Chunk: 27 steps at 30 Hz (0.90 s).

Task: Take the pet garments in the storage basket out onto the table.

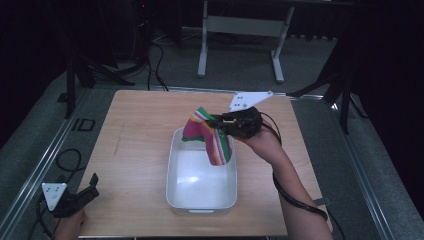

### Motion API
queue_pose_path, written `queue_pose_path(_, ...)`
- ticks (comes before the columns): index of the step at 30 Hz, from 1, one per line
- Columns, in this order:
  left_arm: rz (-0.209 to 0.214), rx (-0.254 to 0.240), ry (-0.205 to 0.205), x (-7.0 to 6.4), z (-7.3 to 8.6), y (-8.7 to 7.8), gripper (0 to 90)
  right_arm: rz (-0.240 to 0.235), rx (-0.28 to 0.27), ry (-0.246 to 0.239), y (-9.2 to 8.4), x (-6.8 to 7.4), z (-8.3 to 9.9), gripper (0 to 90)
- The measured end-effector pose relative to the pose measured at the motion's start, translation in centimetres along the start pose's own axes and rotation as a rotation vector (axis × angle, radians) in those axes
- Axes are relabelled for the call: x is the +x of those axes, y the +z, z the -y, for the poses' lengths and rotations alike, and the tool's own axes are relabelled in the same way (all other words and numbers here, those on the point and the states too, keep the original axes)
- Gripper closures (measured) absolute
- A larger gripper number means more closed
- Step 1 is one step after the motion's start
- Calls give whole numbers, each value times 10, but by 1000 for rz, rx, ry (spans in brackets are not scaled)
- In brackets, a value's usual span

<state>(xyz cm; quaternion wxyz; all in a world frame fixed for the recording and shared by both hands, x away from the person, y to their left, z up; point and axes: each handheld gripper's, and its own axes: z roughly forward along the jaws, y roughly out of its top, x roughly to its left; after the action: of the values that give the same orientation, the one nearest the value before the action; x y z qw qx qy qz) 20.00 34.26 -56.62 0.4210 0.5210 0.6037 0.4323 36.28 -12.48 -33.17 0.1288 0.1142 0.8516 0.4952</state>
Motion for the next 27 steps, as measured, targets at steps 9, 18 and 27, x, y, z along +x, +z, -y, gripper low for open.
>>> queue_pose_path(9,0,1,1,0,0,0,10,82,-28,23,-34,-17,4,825)
queue_pose_path(18,-5,3,4,0,0,0,10,155,-22,71,-66,-34,26,825)
queue_pose_path(27,-8,0,4,-1,0,0,10,246,12,128,-104,-51,61,825)
